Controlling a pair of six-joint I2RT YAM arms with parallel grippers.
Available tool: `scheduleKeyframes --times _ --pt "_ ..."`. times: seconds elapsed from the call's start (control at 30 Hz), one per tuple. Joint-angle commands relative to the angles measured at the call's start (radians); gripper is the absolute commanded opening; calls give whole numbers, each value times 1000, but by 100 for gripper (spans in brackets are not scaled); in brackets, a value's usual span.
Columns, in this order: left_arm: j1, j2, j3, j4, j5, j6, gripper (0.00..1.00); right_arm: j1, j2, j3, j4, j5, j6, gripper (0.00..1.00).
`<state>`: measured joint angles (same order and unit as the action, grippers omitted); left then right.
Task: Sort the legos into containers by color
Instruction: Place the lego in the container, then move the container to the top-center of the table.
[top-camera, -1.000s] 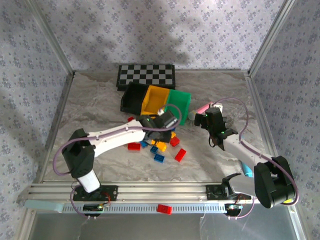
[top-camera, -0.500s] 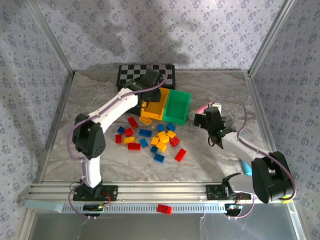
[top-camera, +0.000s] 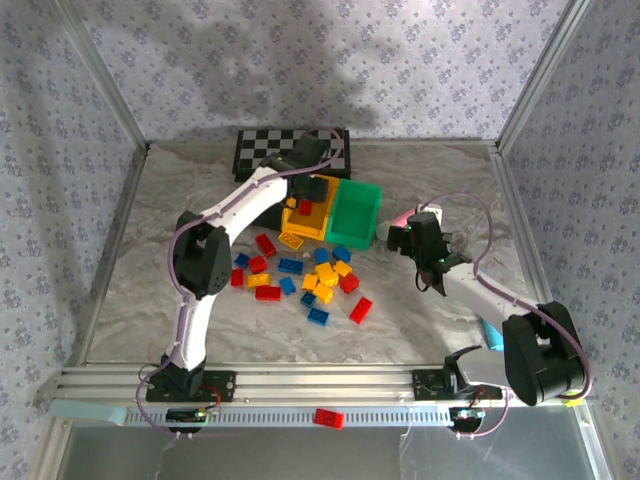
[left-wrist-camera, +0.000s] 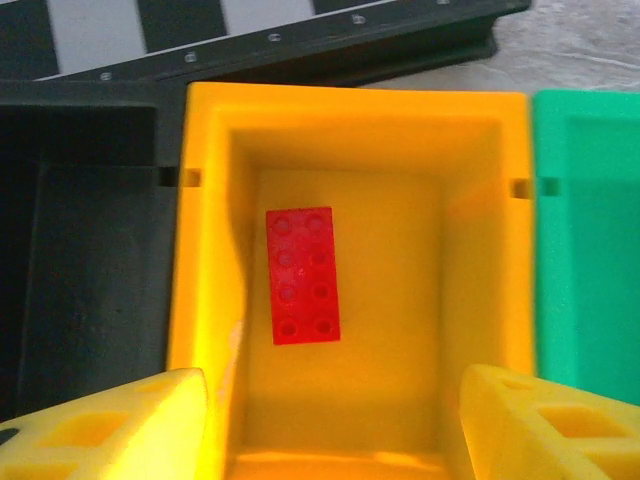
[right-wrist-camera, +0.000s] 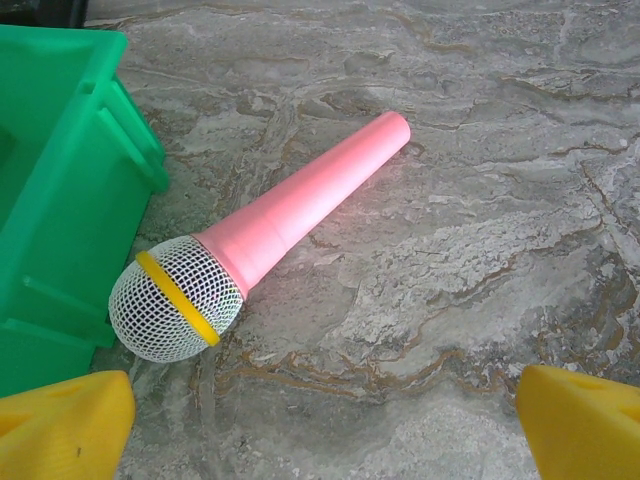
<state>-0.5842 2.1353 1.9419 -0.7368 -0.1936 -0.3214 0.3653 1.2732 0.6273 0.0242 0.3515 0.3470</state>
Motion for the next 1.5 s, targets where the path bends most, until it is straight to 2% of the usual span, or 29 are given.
scheduleKeyframes --times 0.0,0.2,0.37,0.5,0.83,1.03,1.2,1.3,1.37,1.47 --pt "71 -47 -17 -21 -14 20 67 6 14 33 -19 -4 -13 100" --pt "166 24 2 4 123 29 65 11 20 36 -16 -6 -13 100" --pt "198 113 70 -26 104 25 65 17 24 41 -24 0 -18 100" --pt "227 110 14 10 114 -10 65 20 23 46 -27 0 -21 100" --pt "199 101 -90 3 135 -13 63 34 44 58 -29 -2 -23 100" --pt "169 27 -217 46 120 -39 63 40 44 62 -32 -10 -29 100" --pt "156 -46 -245 53 119 -47 65 100 7 61 5 -91 -60 100" --pt "159 -58 -205 53 115 -32 67 145 0 56 65 -235 -77 99" --pt "162 -48 -162 27 123 -27 67 200 25 89 60 -321 -96 97" --pt "163 -64 -161 24 144 -29 67 312 106 193 5 -352 -102 93"
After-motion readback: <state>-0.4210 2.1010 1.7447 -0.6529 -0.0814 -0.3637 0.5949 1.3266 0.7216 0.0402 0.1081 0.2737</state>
